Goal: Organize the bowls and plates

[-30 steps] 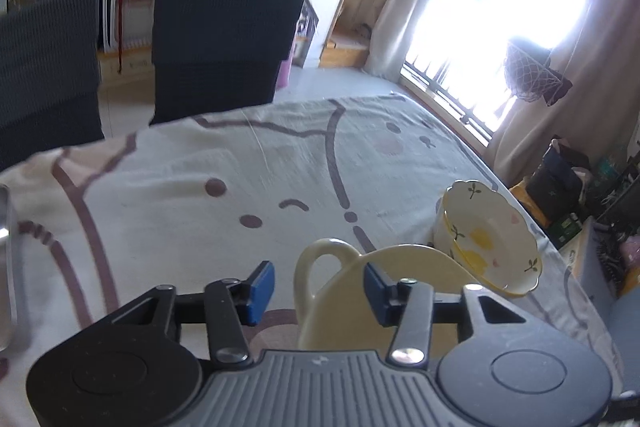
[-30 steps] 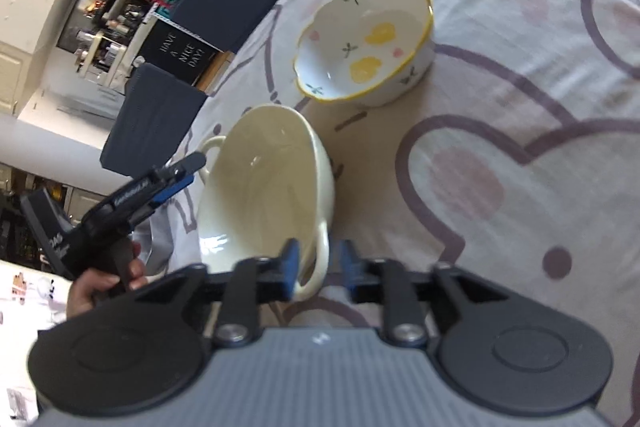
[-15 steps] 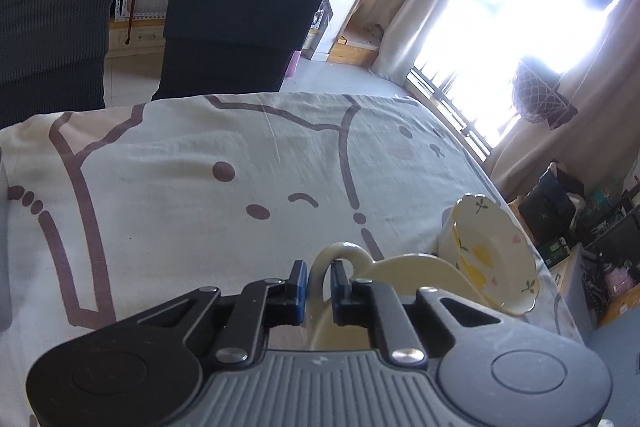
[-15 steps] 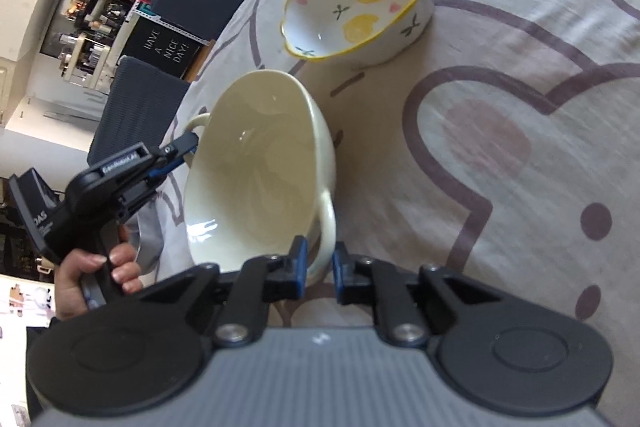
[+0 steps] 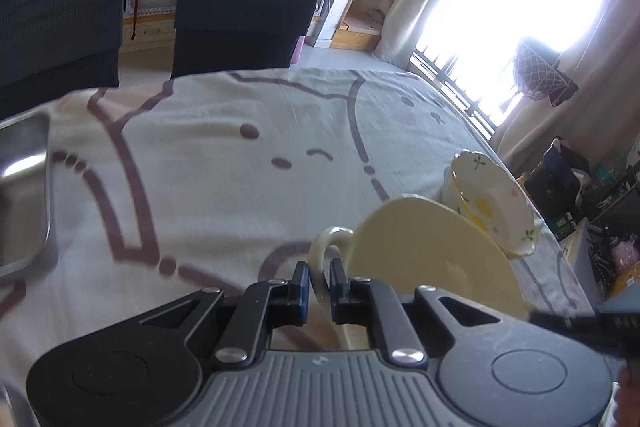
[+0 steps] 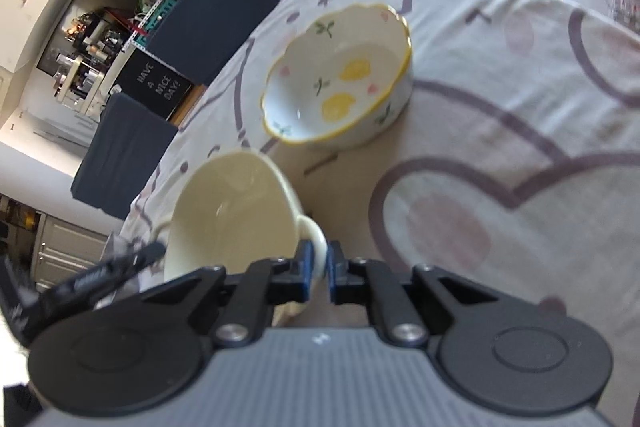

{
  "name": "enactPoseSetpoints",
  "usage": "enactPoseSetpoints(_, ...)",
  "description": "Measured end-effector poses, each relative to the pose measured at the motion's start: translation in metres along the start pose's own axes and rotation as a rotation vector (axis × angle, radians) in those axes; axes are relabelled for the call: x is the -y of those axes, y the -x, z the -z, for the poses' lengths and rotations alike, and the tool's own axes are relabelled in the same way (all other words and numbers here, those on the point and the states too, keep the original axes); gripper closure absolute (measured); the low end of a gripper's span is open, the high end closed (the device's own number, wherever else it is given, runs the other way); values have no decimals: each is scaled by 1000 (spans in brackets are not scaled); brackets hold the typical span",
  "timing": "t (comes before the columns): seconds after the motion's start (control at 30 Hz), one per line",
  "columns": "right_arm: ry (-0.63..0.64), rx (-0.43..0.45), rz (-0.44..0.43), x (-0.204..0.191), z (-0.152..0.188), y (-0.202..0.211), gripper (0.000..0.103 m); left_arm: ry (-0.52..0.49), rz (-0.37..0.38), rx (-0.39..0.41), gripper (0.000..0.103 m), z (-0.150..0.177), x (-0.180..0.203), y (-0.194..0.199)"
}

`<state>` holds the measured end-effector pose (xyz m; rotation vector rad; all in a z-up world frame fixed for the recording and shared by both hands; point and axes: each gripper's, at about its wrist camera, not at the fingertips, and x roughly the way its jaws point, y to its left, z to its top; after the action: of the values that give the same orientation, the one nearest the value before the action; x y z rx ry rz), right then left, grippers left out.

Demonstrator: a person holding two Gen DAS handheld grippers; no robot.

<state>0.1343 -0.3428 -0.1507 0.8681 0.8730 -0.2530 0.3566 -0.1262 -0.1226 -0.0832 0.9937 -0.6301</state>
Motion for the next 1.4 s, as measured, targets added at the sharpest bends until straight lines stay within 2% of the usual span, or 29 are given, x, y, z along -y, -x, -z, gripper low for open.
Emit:
enactPoseSetpoints(0.17,60,56,24,0,-12,-4,91,34,31,-26,89,20,-2,17)
enactPoseSetpoints(0.3,59,30,-8,0,-19,-10,87,131,81,-47,89,29,-15,24)
enactPoseSetpoints(0.37,23,16,-36,3,-23,-11,83,173,104,-44,85,28,-20,24)
enactPoseSetpoints(0.4,21,16,-42,3,-25,-10,74,185,120,-32,74,26,-21,25)
enactPoseSetpoints(0.43,29,19,-46,2,-26,-9,61,191,129,-20,62,24,-21,25)
enactPoseSetpoints(0.5,56,35,-44,-2,-25,-7,53,175,129,-17,60,17,-18,22)
enactPoseSetpoints(0.63,136,19,-17,-16,-22,-14,53,122,114,-62,60,8,-7,7)
enactPoseSetpoints(0.77,208,-17,17,-25,-18,-28,55,76,93,-90,64,7,-2,-7)
enactPoseSetpoints(0.83,249,-12,44,-27,-18,-33,69,62,72,-103,72,7,-1,-13)
enactPoseSetpoints(0.87,262,-13,58,-26,-19,-36,73,64,68,-110,74,7,-3,-16)
enactPoseSetpoints(0.93,244,-27,32,-20,-22,-38,74,73,60,-120,82,7,-7,-19)
enactPoseSetpoints(1.07,237,-39,19,-18,-22,-41,74,77,72,-119,83,9,-10,-19)
enactPoseSetpoints(1.4,320,-51,44,-28,-23,-45,73,12,53,-136,82,8,-1,-18)
